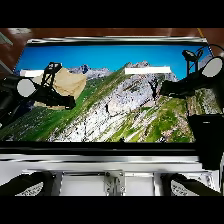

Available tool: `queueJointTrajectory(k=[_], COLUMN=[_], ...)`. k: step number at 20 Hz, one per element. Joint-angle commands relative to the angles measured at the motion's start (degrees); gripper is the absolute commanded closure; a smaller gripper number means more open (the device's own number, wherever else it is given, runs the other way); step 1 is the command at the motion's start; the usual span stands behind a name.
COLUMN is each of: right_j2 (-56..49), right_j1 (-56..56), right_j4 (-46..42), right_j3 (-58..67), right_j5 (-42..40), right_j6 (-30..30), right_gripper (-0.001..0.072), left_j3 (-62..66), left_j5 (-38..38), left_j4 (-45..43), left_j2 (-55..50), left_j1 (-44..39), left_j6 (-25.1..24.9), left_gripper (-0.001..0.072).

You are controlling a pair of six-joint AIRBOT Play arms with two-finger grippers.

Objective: Fold the shirts.

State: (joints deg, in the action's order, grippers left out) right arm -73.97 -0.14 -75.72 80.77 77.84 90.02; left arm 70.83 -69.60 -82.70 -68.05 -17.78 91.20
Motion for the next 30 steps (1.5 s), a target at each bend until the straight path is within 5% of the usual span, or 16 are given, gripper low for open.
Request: queueJointTrajectory(k=[1, 4, 8, 13, 27, 28, 29, 30], right_j2=[0.0, 0.0, 0.0, 0.0, 0.0, 0.0, 0.0, 0.0], right_j1=[0.0, 0.0, 0.0, 0.0, 0.0, 0.0, 0.0, 0.0], right_j4=[0.6, 0.5, 0.4, 0.4, 1.6, 1.9, 2.2, 2.4], right_j3=[0.0, 0.0, 0.0, 0.0, 0.0, 0.0, 0.0, 0.0], right_j5=[-0.4, -0.6, -0.7, -1.1, -3.5, -3.5, -3.5, -3.5], right_j6=[-0.3, -1.8, -2.4, -2.7, -2.8, -2.8, -2.8, -2.8], right_gripper=[0.012, 0.012, 0.012, 0.0121, 0.0121, 0.0121, 0.0121, 0.0121], left_j3=[0.0, 0.2, 10.2, 28.6, 34.6, 34.6, 34.6, 34.6], left_j5=[2.2, 6.5, 5.4, 1.3, 15.6, 15.5, 15.5, 15.5], left_j4=[0.1, -2.4, -4.3, 10.5, 14.8, 15.0, 15.3, 15.9], left_j2=[-0.2, -2.5, -13.6, -32.5, -51.1, -51.3, -51.3, -51.3], left_j1=[0.0, 2.1, 15.9, 28.1, 26.0, 26.0, 26.0, 26.0], left_j6=[0.0, 2.1, 5.7, 6.0, 6.2, 6.2, 6.2, 6.2], left_gripper=[-0.0001, -0.0002, -0.0003, -0.0004, 0.0009, 0.0147, 0.0388, 0.0503])
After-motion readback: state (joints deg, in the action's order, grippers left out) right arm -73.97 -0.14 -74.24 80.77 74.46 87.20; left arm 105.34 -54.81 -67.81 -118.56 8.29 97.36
